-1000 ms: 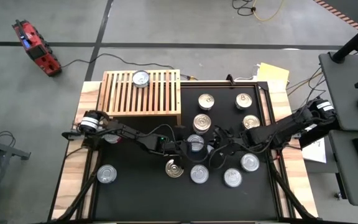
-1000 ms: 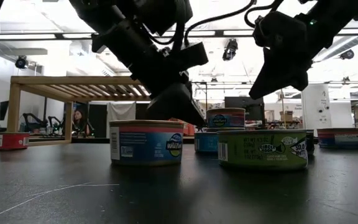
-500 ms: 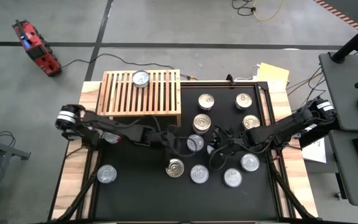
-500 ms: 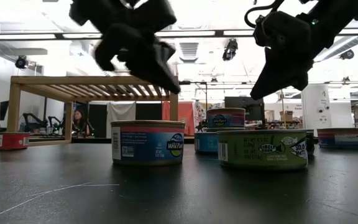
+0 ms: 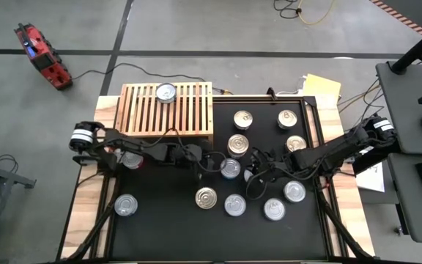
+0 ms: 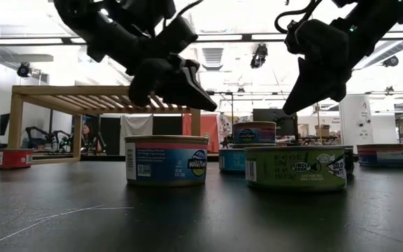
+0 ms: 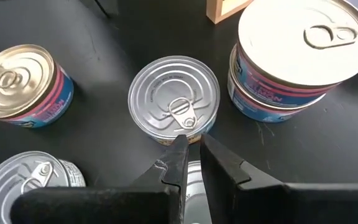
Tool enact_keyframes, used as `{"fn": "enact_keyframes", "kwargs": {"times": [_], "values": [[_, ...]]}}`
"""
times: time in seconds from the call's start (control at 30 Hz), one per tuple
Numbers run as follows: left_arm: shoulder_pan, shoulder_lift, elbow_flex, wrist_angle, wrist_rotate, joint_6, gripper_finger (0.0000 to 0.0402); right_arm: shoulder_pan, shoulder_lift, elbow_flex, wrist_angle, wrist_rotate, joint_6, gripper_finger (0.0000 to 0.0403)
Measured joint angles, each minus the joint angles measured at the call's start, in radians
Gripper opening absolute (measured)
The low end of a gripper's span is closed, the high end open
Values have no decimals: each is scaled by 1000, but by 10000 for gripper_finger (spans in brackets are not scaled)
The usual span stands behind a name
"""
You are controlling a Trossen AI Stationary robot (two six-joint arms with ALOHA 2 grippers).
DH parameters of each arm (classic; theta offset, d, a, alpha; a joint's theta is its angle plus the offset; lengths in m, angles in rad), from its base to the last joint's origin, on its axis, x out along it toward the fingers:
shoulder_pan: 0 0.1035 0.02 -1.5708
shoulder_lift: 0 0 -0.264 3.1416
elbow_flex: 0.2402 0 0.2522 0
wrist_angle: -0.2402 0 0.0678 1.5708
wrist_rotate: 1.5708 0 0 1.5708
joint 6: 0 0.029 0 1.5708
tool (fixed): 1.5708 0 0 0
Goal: Stack canned seafood by type on shelf
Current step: Put the yellow blue tuna can on the shelf
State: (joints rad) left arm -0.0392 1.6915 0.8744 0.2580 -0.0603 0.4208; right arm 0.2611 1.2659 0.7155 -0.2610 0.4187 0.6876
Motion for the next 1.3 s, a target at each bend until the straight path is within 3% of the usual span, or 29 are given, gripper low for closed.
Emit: {"fn": "enact_keyframes", "kwargs": {"times": [0.3, 0.63, 1.03, 1.3], "values": [[4, 86, 50, 9, -9, -41, 0, 0, 0, -1, 2, 0, -1, 33], [4, 97, 48, -10, -46, -12, 0, 0, 0, -3, 4, 0, -1, 33], [5, 103, 48, -19, -43, 410, 0, 0, 0, -3, 4, 1, -11, 34], [22, 145, 47, 2, -24, 458, 0, 0, 0, -3, 4, 1, -18, 34]]}}
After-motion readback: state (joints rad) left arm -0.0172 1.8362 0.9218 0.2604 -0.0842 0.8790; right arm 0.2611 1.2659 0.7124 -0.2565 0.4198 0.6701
